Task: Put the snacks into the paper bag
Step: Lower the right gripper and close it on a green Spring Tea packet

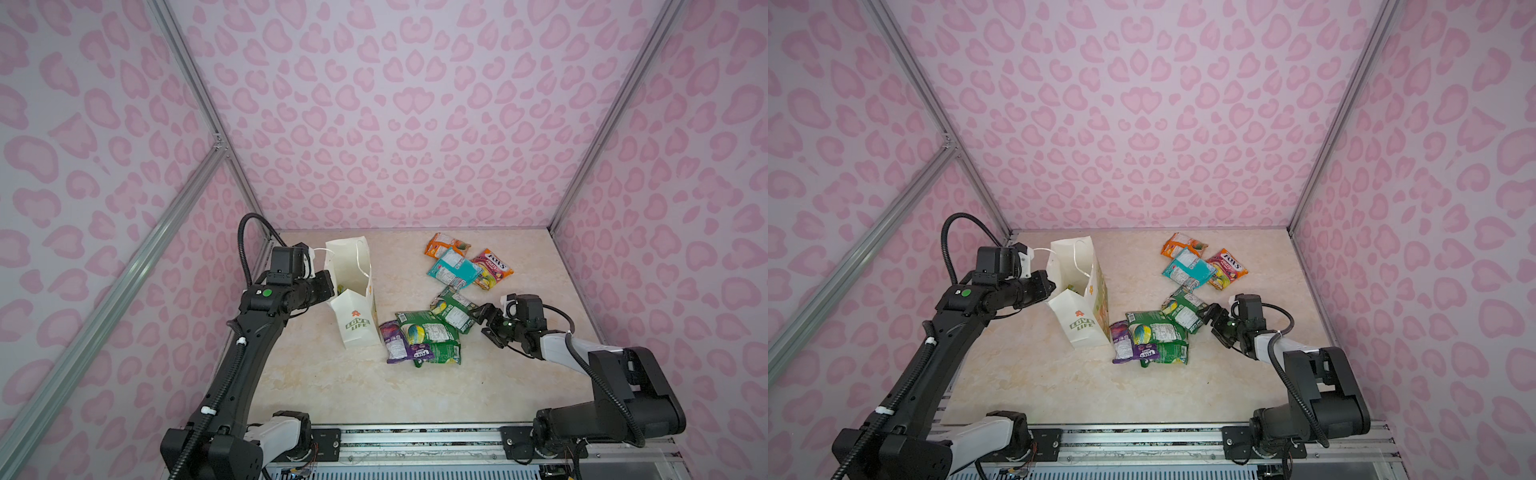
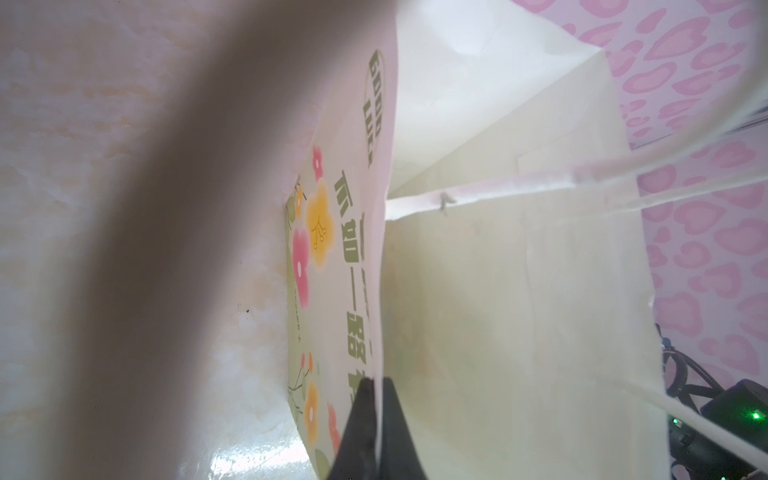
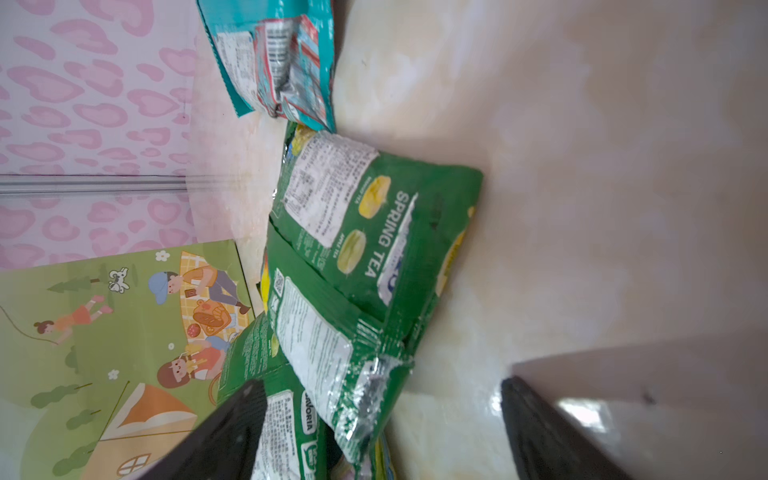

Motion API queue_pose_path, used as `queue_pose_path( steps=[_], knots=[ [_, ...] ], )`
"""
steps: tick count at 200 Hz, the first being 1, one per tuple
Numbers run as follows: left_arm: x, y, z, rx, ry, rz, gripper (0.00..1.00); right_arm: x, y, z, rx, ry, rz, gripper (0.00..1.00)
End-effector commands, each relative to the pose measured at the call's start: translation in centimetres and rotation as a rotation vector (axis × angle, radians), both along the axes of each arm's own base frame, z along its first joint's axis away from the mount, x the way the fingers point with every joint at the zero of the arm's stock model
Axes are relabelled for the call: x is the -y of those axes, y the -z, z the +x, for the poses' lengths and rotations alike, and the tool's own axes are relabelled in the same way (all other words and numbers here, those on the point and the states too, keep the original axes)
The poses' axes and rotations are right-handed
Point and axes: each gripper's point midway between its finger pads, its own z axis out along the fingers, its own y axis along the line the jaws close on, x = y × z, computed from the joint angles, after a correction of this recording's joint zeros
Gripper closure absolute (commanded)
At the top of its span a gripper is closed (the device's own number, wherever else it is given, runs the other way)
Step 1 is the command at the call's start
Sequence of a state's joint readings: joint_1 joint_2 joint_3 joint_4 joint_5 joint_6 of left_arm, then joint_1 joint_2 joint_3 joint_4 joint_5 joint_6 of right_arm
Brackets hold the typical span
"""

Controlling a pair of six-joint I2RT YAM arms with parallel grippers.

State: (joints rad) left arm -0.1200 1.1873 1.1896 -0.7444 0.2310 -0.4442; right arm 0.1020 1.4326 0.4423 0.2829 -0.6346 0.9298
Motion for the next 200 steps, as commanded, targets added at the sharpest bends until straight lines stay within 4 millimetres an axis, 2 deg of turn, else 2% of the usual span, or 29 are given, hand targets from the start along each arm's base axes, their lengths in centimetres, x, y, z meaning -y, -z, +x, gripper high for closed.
queue_pose_path(
  steps=[1,38,107,124,154,200],
  knots=[
    [0.0,0.2,-0.1,-0.005,0.004,0.009,0.97,-0.9,-1.0,0.9,0.03,0.06,0.095,0.1],
    [-0.1,0.3,-0.1,-0.008,0.002,0.011,0.97,-2.6,-1.4,2.2,0.049,0.097,0.174,0.12],
    [-0.2,0.1,-0.1,-0.002,-0.004,0.017,0.97,-3.5,0.6,4.2,0.045,0.264,0.394,0.21],
    [-0.3,0.2,0.0,-0.005,-0.006,0.021,0.97,-3.7,1.0,4.7,0.05,0.307,0.442,0.29],
    [-0.3,0.2,-0.1,-0.002,-0.006,0.02,0.97,-3.3,3.0,4.6,0.016,0.371,0.432,0.38],
    [-0.3,-0.2,-0.2,0.01,-0.005,0.018,0.97,-2.7,4.3,5.3,0.006,0.422,0.412,0.47]
  ],
)
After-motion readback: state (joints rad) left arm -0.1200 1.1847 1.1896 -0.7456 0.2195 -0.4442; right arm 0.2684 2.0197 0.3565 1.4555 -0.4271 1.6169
